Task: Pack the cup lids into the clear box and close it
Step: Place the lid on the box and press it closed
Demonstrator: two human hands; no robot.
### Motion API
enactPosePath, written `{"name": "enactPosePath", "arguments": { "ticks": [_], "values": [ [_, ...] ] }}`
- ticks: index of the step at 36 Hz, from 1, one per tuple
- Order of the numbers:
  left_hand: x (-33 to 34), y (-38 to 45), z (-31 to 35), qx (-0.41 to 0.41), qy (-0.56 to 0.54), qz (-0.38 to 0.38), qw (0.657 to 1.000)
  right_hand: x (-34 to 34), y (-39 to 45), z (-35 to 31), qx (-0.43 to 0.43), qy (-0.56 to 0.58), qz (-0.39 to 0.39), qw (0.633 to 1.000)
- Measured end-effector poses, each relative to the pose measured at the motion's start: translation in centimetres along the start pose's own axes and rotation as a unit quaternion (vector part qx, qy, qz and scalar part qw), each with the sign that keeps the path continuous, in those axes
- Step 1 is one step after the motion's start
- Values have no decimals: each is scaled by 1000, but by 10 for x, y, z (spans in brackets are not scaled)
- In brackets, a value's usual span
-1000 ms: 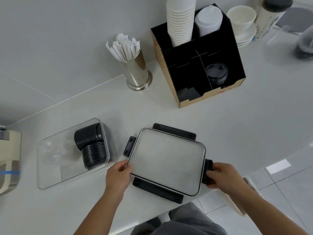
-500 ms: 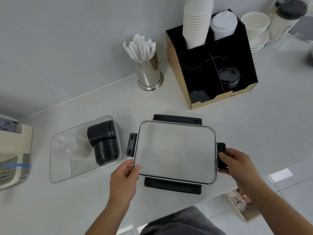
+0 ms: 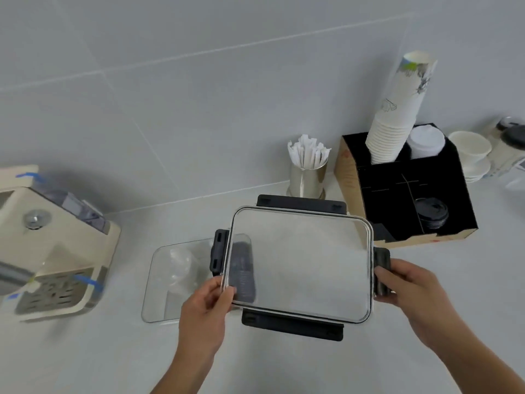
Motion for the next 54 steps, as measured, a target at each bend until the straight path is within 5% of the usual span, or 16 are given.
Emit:
{"name": "enactPosePath", "arguments": {
  "ticks": [18, 25, 37, 54],
  "values": [
    [-140, 27, 58, 96, -42, 110, 988, 141, 17, -138, -141, -99, -148, 974],
    [-174, 29, 65, 100, 4, 135, 986, 159, 25, -152, -152, -203, -98, 962],
    [-187, 47, 46, 54, -156, 60, 984, 194, 13, -145, -102, -195, -96, 971],
    [-189, 65, 51, -8, -390, -36, 920, 214, 26, -144, -116, -125, -101, 980]
  ]
}}
Point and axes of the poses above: each hand's wrist, its own y-axis towards the middle knuckle, its own x-axis out of the palm, z = x × y, the point moved 10 cm from there along y, towards the middle knuckle, and after that the axes turned 13 degrees about -z, right-handed, at the moved point
